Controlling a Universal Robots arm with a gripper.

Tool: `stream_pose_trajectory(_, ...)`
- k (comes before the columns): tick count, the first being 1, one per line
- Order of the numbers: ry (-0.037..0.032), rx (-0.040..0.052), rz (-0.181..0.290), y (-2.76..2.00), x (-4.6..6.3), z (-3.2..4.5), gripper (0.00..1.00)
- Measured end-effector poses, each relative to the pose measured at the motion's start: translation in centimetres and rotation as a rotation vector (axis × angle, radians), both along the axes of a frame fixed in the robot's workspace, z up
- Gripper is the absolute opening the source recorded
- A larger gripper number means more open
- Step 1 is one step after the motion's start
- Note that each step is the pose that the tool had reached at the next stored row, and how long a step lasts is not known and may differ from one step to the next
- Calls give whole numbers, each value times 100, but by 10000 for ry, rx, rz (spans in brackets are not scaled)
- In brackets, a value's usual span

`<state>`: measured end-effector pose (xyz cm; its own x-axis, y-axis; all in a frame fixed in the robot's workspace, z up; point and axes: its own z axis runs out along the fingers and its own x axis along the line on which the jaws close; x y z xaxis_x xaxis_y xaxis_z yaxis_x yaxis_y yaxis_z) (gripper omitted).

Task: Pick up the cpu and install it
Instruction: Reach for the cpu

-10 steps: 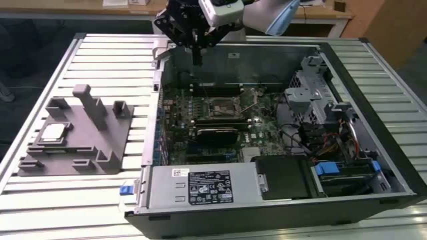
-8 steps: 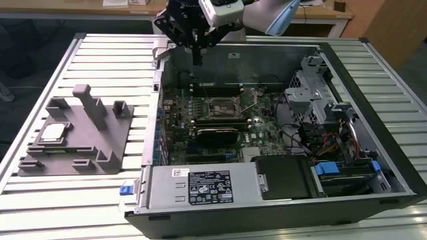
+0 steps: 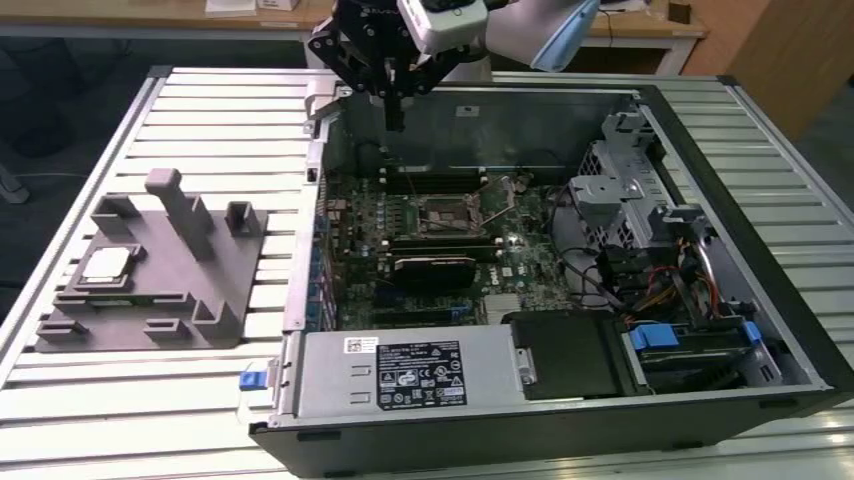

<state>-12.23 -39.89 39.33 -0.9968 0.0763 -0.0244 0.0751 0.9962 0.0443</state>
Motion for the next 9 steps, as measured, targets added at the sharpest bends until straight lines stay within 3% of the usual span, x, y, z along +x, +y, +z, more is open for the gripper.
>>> stream_pose_trajectory(9,0,0,1,-1,-88,0,11)
